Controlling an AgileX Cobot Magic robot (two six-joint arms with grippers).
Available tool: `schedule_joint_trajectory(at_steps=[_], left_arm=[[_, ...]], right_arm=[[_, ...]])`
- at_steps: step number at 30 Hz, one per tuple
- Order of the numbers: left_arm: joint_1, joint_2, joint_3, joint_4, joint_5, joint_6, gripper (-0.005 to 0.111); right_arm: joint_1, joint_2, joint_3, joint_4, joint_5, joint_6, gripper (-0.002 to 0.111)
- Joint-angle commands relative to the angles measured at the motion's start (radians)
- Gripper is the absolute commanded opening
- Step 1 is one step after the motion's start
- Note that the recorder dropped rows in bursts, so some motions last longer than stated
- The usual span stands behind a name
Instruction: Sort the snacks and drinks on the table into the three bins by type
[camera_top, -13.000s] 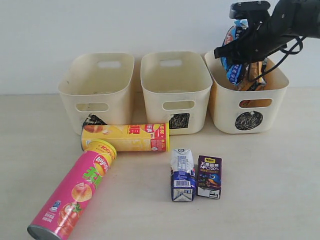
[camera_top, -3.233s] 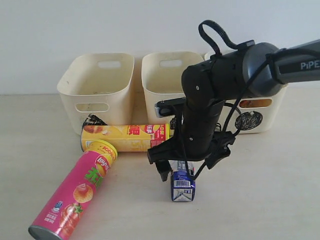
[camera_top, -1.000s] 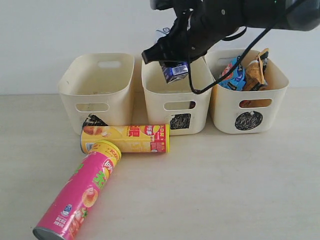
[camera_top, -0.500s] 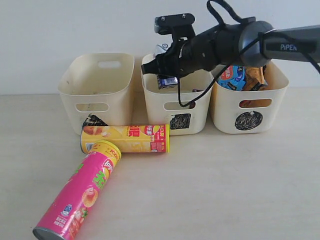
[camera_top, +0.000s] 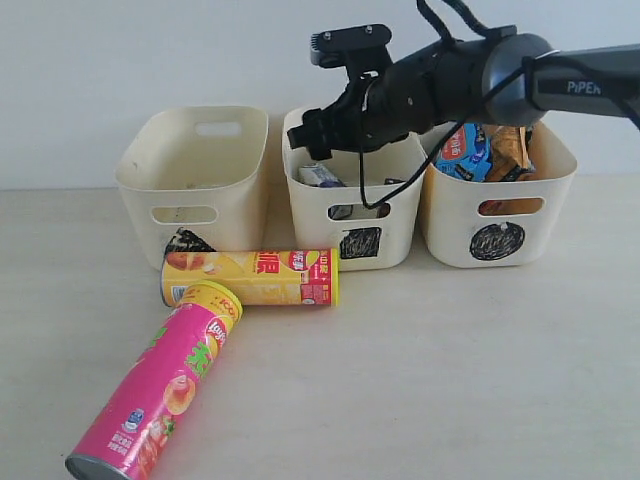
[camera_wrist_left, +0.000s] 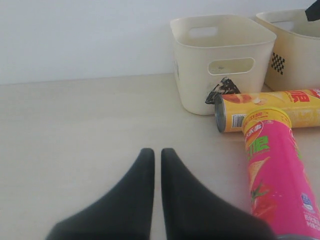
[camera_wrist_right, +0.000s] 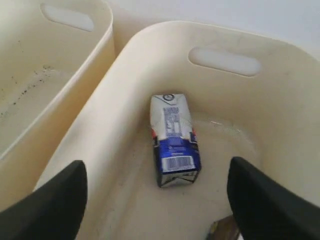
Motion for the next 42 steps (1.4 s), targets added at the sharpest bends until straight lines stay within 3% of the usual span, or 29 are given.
schedule_joint_trajectory(at_steps=[1, 8, 15, 23, 32, 42], left_arm=[[0.003, -0.004, 0.004, -0.004, -0.005, -0.013, 0.004], [0.003, -0.004, 0.004, -0.004, -0.005, -0.013, 0.004], [0.003, -0.004, 0.004, -0.004, -0.008, -0.013, 0.004], [0.003, -0.004, 0.004, -0.004, -0.008, -0.013, 0.004], [0.003, -0.004, 0.004, -0.004, -0.008, -0.013, 0.004], [0.003, -0.004, 0.004, -0.004, -0.004, -0.013, 0.004]], right_arm=[[-0.004, -0.067, -0.006, -0.009, 0.161, -0.043, 0.053], [-0.004, -0.146, -0.006, -0.075, 0.422, -0.055, 0.0], [-0.022, -0.205, -0.006, -0.146, 0.733, -0.111, 0.0], [-0.151, -0.314, -0.003, -0.09, 0.856, -0.07, 0.0], [-0.271, -0.466, 0.16, 0.053, 0.827, -0.158, 0.0], [-0.274, -0.674, 0.494, 0.169, 0.726, -0.279, 0.0]])
